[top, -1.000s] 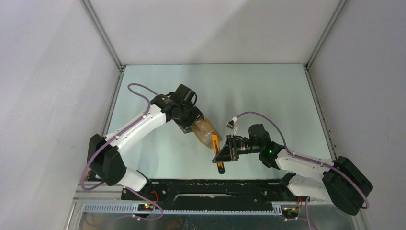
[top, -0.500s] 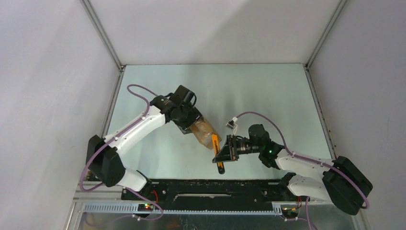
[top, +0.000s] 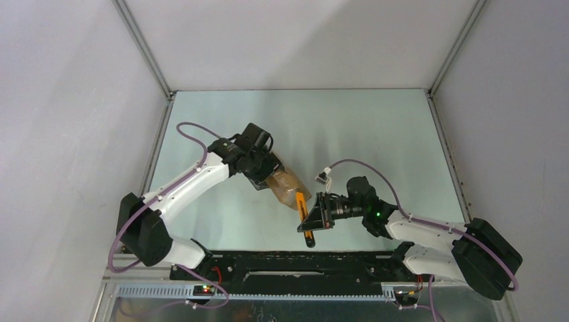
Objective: Unpack the express box
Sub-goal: Cut the express box at the center of the board.
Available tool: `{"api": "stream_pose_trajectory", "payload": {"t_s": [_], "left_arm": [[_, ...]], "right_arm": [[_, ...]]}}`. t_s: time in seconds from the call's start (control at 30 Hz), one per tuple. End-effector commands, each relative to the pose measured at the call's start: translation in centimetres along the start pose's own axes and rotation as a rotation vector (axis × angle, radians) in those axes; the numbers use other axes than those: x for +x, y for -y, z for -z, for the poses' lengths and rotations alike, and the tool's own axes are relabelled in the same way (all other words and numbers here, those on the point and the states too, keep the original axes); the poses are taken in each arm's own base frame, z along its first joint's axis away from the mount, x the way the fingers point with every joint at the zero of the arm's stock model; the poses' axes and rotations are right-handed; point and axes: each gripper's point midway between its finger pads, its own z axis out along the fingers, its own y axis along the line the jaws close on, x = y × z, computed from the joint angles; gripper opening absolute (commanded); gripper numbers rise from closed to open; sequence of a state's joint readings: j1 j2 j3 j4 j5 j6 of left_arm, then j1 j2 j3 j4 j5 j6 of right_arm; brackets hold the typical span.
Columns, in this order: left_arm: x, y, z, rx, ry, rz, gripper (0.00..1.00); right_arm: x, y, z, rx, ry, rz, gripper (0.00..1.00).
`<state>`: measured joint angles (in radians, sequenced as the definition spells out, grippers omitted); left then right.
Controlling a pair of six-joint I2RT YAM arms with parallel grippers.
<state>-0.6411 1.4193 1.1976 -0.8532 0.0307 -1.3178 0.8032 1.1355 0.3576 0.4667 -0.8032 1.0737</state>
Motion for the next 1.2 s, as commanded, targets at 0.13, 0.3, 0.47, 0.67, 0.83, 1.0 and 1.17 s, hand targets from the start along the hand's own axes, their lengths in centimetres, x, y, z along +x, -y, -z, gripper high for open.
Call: {"api": "stream_pose_trajectory", "payload": {"t_s": [0.13,0.3,0.47,0.67,0.83,1.0,1.17], "left_arm": [[0.42,0.37,0.69,0.054,-0.010,0.012,0.39],[0.54,0.32,0.52,0.055,-0.017,0.012,0.40],[0.61,0.29,0.36,0.054,-0.020,0.012,0.39],[0.59,0.27,0.44,0.055,-0.018,0.012,0.39],[0.59,0.26,0.43,0.055,-0.018,0.011,0.39],[0.61,0.24,0.48,0.055,-0.018,0.010,0.39],[0.50,0.23,0.53,0.056,-0.014,0.013,0.39]], "right_arm": [[-0.52,-0.56,-0.09,-0.022,0.027,0.015,0.00],[-0.62,-0.98,-0.07,-0.037,0.029,0.017,0.00],[-0.60,-1.06,-0.06,-0.039,0.030,0.019,0.00],[-0.50,-0.76,-0.18,-0.029,0.025,0.009,0.00],[-0.37,-0.57,-0.24,-0.022,0.023,0.007,0.00],[-0.26,-0.66,-0.43,-0.027,0.018,0.007,0.00],[-0.07,-0.69,-0.61,-0.028,0.013,0.004,0.00]]}}
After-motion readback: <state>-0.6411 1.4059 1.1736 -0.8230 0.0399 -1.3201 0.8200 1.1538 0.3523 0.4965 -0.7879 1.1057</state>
